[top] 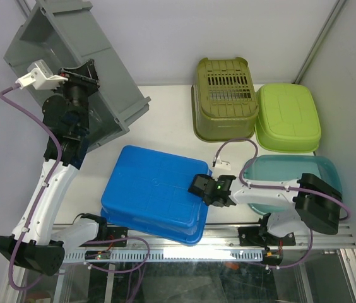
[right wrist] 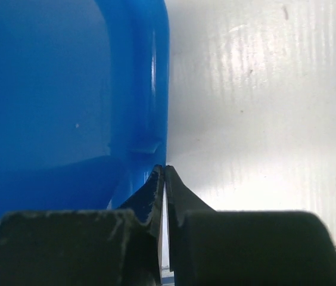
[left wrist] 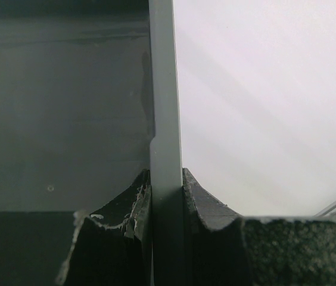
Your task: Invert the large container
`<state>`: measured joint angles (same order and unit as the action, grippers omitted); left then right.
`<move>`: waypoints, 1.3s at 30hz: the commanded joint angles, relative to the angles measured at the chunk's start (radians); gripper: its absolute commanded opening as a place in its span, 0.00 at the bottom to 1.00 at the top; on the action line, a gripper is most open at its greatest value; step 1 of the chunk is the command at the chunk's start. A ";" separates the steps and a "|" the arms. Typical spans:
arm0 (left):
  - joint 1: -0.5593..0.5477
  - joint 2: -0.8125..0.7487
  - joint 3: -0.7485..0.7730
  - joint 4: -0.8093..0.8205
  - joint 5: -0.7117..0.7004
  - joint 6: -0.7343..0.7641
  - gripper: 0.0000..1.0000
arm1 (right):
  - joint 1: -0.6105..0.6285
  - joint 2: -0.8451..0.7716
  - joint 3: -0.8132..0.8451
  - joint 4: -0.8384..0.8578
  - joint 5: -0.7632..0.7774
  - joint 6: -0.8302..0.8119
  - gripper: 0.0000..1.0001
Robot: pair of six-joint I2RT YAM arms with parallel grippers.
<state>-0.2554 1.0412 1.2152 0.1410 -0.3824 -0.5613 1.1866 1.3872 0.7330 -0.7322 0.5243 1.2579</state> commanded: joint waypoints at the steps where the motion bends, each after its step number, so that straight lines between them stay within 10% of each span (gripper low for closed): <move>1: -0.001 -0.031 0.103 0.246 0.055 0.045 0.00 | -0.086 -0.015 -0.032 -0.268 0.086 -0.070 0.00; 10: -0.001 -0.013 0.124 0.227 0.073 0.046 0.00 | -0.357 -0.222 -0.021 -0.200 0.076 -0.289 0.02; 15: -0.001 -0.009 0.134 0.216 0.081 0.034 0.00 | -0.366 -0.289 0.092 -0.279 0.115 -0.331 0.47; 24: -0.002 -0.034 0.130 0.220 0.068 0.057 0.00 | -0.366 -0.513 0.230 -0.016 -0.092 -0.568 0.63; 29: -0.001 -0.038 0.163 0.173 0.071 0.076 0.00 | -0.386 -0.222 0.393 0.253 -0.260 -0.710 0.80; 39: -0.002 -0.061 0.242 0.048 0.039 0.165 0.00 | -0.516 0.426 0.941 0.322 -0.601 -0.814 0.80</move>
<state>-0.2554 1.0679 1.3415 -0.0113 -0.3603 -0.5003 0.7006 1.6722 1.4807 -0.4541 0.0879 0.5148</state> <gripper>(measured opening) 0.200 0.807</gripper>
